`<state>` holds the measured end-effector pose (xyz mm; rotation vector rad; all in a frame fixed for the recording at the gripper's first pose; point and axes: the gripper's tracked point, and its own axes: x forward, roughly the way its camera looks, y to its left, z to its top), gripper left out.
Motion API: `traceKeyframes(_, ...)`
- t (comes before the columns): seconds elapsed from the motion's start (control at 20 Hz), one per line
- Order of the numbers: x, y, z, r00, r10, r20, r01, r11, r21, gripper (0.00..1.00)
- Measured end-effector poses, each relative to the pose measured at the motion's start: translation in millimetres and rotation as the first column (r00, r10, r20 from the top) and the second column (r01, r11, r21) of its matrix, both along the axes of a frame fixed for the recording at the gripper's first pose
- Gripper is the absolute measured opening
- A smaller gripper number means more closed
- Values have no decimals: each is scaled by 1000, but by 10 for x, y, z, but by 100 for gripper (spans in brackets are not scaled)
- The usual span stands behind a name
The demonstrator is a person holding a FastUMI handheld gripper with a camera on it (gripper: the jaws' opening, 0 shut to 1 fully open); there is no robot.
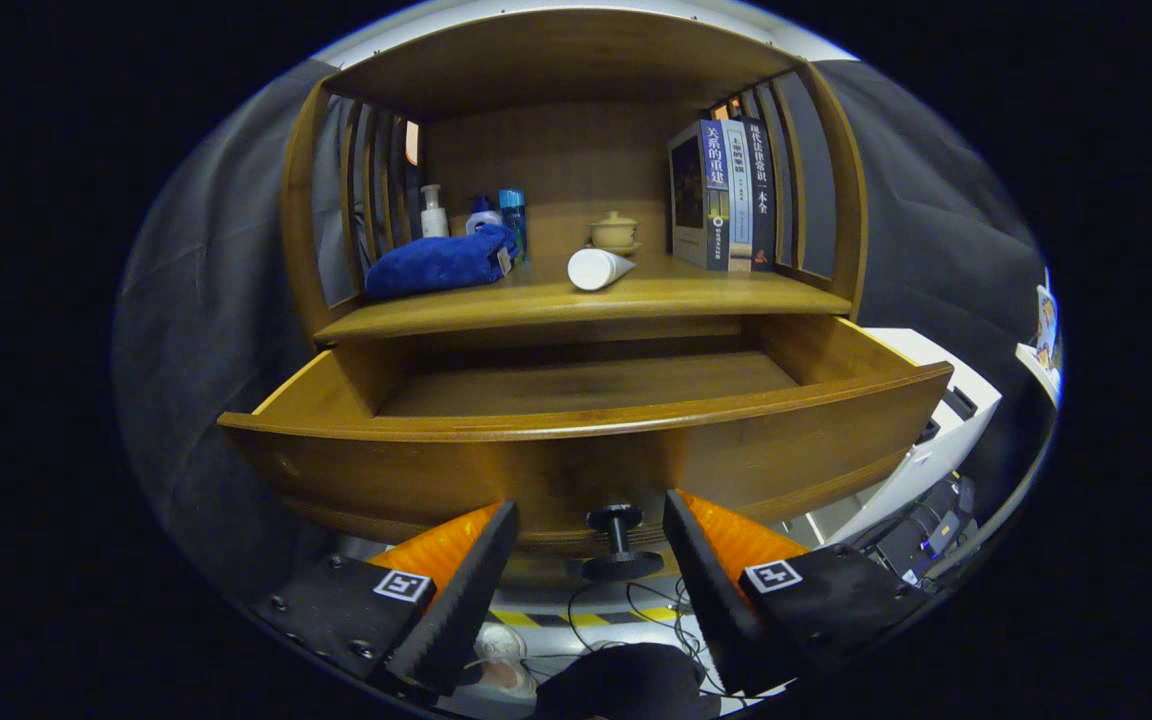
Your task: Pull open the drawer, take out the items inside it, and place them on the countertop above the cabinet.
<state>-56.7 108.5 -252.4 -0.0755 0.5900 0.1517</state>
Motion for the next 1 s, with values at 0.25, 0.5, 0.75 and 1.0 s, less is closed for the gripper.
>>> traceKeyframes(0.25,298,73,-77,1000,3,5,-3,1000,-10,98)
traceKeyframes(0.5,599,131,-128,1000,6,21,-6,1000,-13,98)
traceKeyframes(0.75,917,204,-173,999,3,39,-3,1000,-13,98)
traceKeyframes(1.0,1137,261,-207,999,1,37,0,1000,-24,98)
